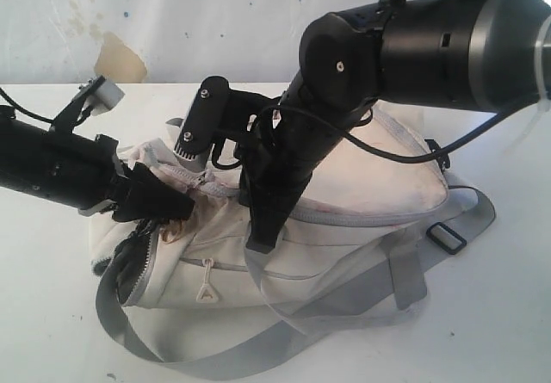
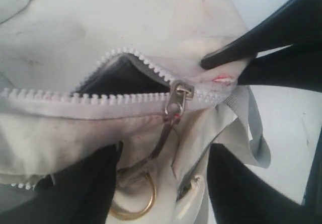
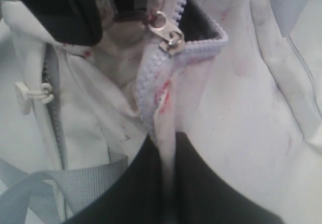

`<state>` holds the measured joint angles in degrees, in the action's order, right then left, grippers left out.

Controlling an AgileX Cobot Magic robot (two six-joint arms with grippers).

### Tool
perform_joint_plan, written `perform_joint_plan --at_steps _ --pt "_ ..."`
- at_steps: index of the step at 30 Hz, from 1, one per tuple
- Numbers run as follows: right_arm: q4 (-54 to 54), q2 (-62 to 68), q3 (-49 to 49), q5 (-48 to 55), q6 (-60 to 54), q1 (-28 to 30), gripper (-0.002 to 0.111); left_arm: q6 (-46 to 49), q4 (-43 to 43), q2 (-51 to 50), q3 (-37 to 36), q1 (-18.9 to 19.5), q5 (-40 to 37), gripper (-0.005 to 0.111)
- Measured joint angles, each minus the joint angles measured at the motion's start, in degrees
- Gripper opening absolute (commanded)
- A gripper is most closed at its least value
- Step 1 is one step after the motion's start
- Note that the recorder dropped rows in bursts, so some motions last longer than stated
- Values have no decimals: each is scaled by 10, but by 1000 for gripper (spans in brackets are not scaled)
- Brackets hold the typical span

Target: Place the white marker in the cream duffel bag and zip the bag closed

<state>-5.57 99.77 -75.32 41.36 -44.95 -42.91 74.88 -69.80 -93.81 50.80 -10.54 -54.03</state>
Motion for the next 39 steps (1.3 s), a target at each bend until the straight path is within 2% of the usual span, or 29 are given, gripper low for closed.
perform_joint_plan --at_steps 6,14,18,28,31,36,39 --pt "-1 0 0 0 3 0 0 18 -48 -34 0 -3 -5 58" --pt "-1 0 0 0 3 0 0 82 -113 -88 0 -3 -100 54" --pt "-1 0 0 0 3 0 0 93 -113 -91 0 -3 -73 51" --pt "-1 0 0 -3 3 0 0 90 -120 -91 0 -3 -4 51" --pt "-1 0 0 -4 3 0 0 89 -120 -91 0 -3 -7 51" --pt "-1 0 0 -4 3 0 0 90 -160 -92 0 -3 -67 51" --pt "-1 0 0 -4 4 1 0 98 -166 -92 0 -3 -74 51"
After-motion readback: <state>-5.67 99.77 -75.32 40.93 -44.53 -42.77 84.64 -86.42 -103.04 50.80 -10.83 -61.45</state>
